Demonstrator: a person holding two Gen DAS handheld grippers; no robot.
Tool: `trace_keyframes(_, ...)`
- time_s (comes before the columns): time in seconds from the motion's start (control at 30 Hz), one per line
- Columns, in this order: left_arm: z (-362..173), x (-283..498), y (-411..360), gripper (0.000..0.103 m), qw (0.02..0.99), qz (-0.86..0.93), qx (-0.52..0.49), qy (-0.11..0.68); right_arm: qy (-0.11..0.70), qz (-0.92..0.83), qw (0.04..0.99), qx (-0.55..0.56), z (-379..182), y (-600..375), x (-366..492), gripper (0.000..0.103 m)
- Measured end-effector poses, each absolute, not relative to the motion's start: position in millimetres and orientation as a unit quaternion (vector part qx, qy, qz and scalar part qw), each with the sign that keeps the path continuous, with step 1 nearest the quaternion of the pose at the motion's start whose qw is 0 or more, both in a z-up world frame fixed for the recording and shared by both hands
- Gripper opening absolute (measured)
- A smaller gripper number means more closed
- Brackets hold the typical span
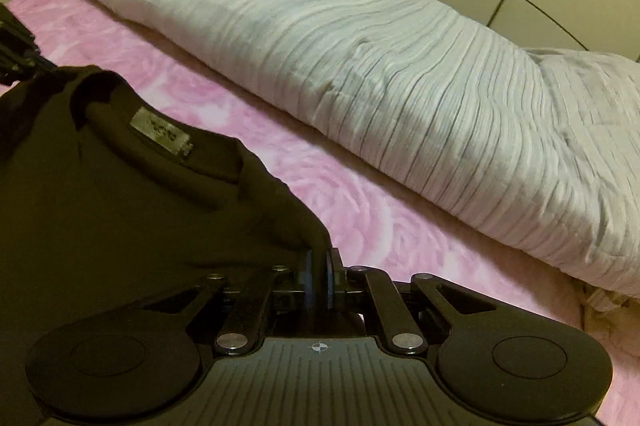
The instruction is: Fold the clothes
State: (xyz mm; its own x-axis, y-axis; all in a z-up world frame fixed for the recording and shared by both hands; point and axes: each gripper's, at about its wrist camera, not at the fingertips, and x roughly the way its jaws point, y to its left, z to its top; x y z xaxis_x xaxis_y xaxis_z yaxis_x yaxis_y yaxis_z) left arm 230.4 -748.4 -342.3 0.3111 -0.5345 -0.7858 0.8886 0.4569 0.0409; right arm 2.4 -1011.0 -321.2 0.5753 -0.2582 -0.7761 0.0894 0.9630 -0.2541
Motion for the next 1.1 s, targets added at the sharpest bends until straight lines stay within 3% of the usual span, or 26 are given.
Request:
trace_keyframes(0.03,-349,230,-751,0.012,0.779,-0.446,0.247,0.365,0.458,-0.105,0.877,-0.101,-331,-1008,6,0.028)
trace_keyframes(0.1,-353,232,-745,0.022,0.794,-0.424,0.232,0.369,0.456,-0.126,0.874,-0.11,-339,-1001,3,0.048)
trace_keyframes(0.13,-351,232,-740,0.029,0.801,-0.417,0.221,0.368,0.448,-0.127,0.88,-0.097,-338,-1000,-5,0.051)
trace_keyframes(0.3,-335,215,-699,0.03,0.812,-0.407,0.207,0.364,0.436,-0.163,0.884,-0.044,-328,-997,-69,0.052)
trace_keyframes(0.47,-345,174,-670,0.032,0.793,-0.399,0.237,0.396,0.483,-0.208,0.845,0.095,-350,-1008,-168,0.052)
trace_keyframes(0.67,-339,123,-661,0.032,0.79,-0.377,0.259,0.409,0.473,-0.255,0.83,0.152,-338,-1020,-271,0.054)
trace_keyframes(0.8,-319,74,-684,0.032,0.779,-0.404,0.26,0.403,0.452,-0.307,0.83,0.109,-309,-1042,-328,0.054)
trace_keyframes(1.1,-319,-59,-815,0.033,0.712,-0.528,0.293,0.357,0.431,-0.435,0.774,0.162,-295,-1191,-446,0.054)
